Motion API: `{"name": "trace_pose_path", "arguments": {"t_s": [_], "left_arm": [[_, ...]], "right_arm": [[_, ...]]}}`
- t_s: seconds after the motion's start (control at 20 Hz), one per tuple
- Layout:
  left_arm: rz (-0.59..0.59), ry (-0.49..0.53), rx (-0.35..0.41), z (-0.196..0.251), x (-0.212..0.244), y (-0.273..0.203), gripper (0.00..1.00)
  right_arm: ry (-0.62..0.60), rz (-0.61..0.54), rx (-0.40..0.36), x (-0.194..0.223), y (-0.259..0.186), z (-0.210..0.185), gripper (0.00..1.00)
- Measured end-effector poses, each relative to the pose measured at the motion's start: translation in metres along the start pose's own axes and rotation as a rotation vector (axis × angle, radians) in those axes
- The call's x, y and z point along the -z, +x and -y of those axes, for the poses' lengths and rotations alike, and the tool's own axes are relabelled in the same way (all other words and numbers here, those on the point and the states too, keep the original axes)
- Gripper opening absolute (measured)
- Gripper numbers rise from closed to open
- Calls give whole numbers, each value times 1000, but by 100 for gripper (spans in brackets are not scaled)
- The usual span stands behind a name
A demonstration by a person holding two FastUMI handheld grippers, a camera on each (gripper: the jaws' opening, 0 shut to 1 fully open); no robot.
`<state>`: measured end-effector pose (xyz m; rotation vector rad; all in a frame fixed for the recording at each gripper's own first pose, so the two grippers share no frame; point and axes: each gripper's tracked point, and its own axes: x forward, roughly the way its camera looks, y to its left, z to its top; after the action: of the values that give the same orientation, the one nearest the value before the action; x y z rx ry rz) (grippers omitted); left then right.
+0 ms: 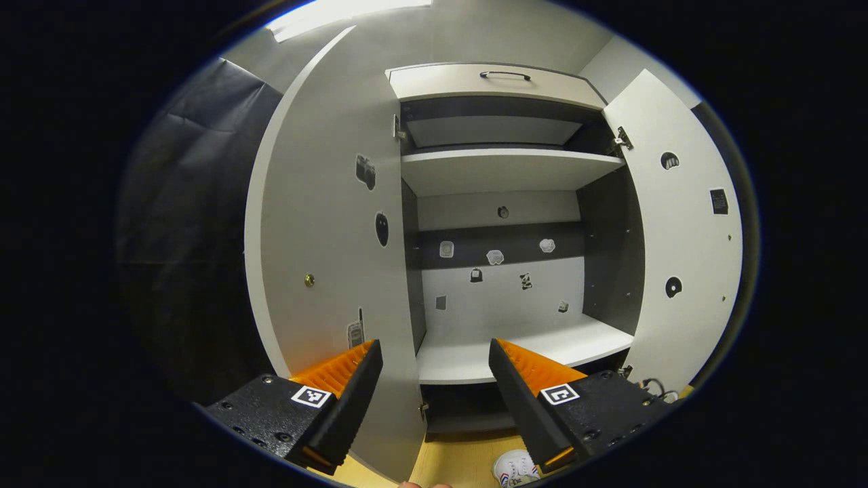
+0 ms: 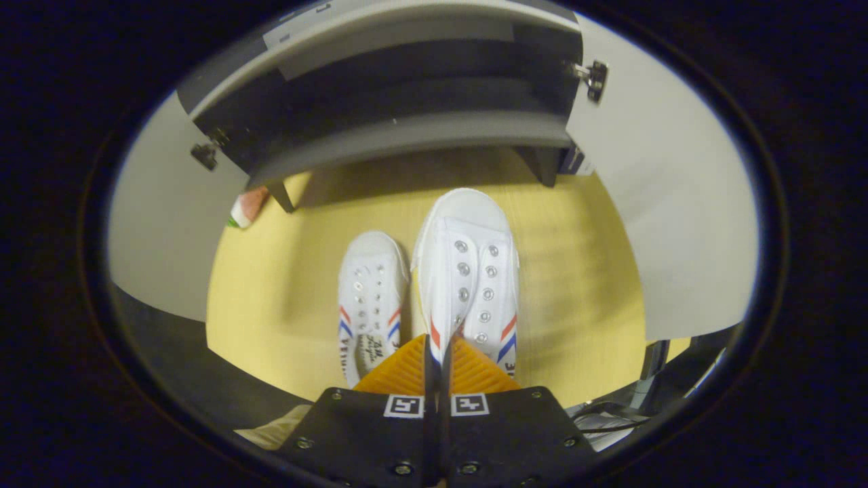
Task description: Grab one shoe with the right hand and put it into the shoe cabinet, grab the other shoe with the left hand and put it into the shoe cabinet; then close the right door with the right hand and the left door with the left hand.
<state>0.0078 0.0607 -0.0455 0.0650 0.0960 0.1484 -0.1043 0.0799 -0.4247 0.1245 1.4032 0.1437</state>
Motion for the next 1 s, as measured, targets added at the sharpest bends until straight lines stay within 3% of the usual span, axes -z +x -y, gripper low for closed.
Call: {"name": "trace_pose_path", "arguments": {"t_s": [0.3, 0.45, 0.7, 1.0], "left_arm": [[7, -2, 18, 2, -1, -2, 96], [14, -8, 24, 2, -3, -4, 96], [18, -16, 20, 1, -4, -4, 96], [9, -14, 6, 0, 0, -1, 96]], "right_arm": [[-38, 319, -66, -126, -117, -34, 0], [-75, 450, -71, -189, -153, -50, 0], [-81, 535, -50, -255, -169, -49, 0], [-55, 515, -2, -336, -134, -36, 0]]}}
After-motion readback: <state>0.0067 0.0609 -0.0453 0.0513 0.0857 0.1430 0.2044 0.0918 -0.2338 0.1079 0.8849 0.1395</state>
